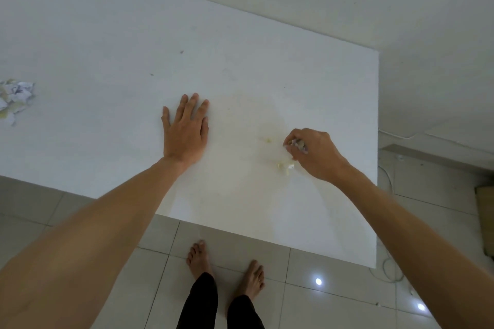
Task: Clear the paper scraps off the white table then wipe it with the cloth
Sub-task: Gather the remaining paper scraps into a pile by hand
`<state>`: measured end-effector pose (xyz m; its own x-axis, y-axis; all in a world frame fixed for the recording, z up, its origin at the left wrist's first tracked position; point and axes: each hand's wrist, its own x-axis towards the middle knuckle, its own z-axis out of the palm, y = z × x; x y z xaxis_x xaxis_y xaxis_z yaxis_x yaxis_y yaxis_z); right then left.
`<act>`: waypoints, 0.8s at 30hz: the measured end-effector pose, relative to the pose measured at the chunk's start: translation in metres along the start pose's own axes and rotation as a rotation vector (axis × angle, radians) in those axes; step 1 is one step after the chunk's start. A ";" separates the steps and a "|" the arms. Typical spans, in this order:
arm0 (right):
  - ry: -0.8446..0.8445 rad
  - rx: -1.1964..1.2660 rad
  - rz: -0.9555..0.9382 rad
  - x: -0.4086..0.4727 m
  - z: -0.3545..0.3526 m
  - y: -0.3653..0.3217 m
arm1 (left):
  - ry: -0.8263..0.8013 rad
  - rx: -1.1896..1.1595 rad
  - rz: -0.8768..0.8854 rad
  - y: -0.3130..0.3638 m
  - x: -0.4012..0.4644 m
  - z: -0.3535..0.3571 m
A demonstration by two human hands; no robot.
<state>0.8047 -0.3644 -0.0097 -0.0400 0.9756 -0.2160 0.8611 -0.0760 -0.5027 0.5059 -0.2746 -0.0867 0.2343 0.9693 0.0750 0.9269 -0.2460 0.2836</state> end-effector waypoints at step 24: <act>0.218 0.167 0.022 0.010 0.035 -0.014 | 0.014 -0.010 -0.043 0.067 -0.033 0.023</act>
<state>0.7748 -0.3607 -0.0344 0.1037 0.9932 -0.0525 0.7642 -0.1133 -0.6349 0.5674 -0.3227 -0.0919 0.1904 0.9788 0.0758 0.9329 -0.2044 0.2964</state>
